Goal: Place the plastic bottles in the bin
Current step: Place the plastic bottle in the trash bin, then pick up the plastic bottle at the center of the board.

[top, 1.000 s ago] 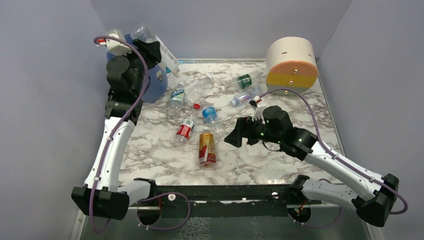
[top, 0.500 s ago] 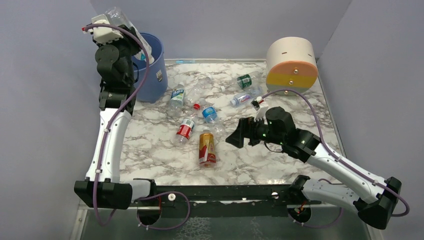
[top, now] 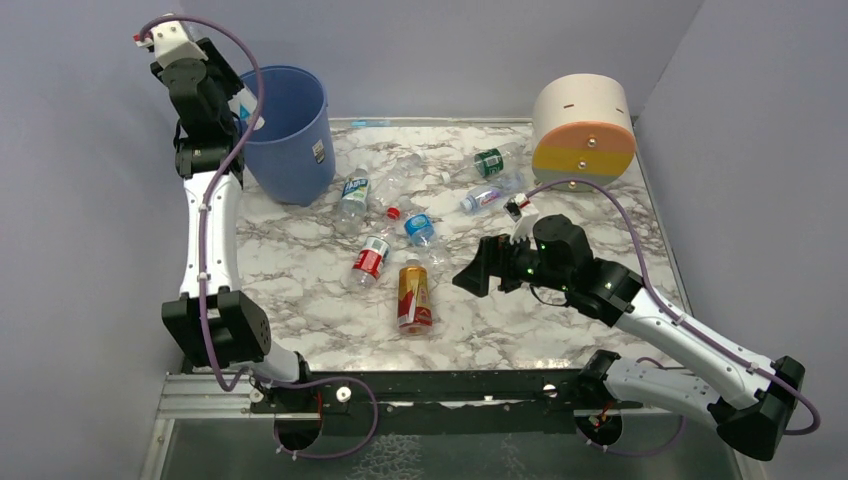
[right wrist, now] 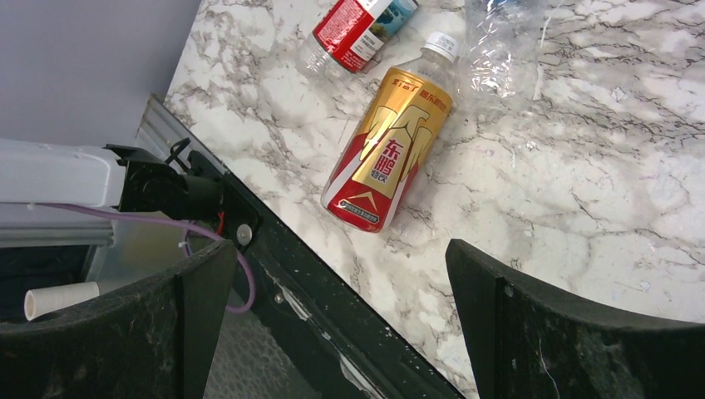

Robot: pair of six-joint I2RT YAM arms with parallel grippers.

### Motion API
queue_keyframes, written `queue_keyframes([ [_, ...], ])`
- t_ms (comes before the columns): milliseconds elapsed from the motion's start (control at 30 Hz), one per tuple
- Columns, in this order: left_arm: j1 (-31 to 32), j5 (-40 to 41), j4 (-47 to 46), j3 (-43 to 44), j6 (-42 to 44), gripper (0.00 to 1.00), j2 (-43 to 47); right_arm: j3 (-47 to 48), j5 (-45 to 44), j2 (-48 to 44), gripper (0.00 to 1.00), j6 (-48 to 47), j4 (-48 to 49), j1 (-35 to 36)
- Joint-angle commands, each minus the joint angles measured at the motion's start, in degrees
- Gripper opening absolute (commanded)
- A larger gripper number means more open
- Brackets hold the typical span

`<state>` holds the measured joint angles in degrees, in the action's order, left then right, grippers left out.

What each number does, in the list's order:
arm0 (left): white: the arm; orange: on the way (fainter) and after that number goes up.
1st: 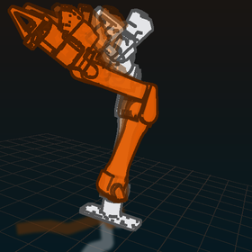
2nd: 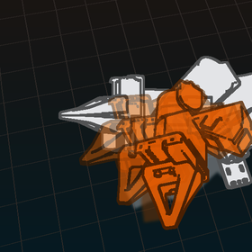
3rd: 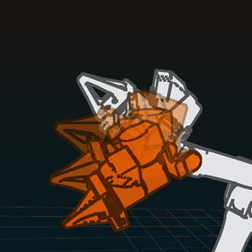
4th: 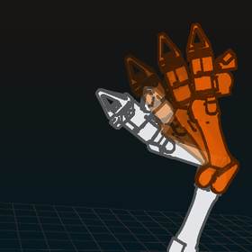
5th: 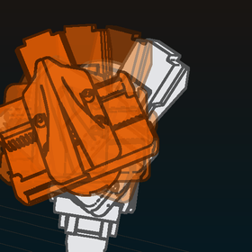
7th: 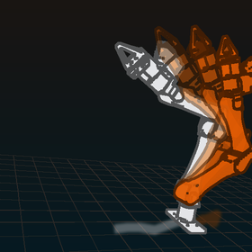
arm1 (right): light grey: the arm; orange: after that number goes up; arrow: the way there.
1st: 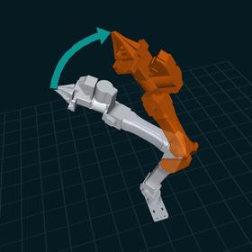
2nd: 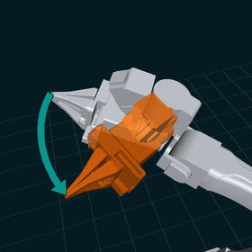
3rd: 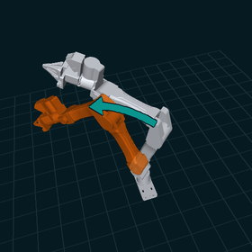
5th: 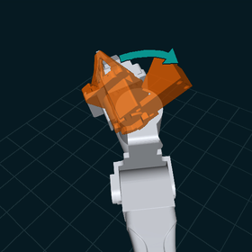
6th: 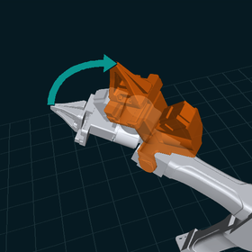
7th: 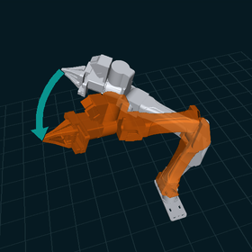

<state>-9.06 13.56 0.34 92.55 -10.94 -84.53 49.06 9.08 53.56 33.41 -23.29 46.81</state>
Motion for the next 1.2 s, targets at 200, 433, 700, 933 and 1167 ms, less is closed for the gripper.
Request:
queue_keyframes([
  [200,-2.67,-4.15,3.26,3.07,-5.61,0.46,-6.67,0.24,-1.52,0.86,0.99,-0.97,-0.55,0.29],
  [433,-2.81,-5.76,6.16,4.67,-6.43,0.66,-9.64,0.68,-1.14,2.3,1.0,-1.15,-0.03,0.28],
  [700,-2.95,-7.5,14.45,11.21,-6.85,0.82,-11.32,2.73,-1.13,3.54,0.99,-1.73,-0.53,0.3],
  [933,-3.12,-12.08,17.77,13.18,-8.7,0.86,-9.45,1.33,-0.95,2.99,0.99,-1.16,0.34,0.3],
  [1167,-3.15,-25.15,21.25,11.43,-11.28,0.87,-4.69,0.42,-0.5,3.52,1.0,-0.98,1.68,0.3],
])
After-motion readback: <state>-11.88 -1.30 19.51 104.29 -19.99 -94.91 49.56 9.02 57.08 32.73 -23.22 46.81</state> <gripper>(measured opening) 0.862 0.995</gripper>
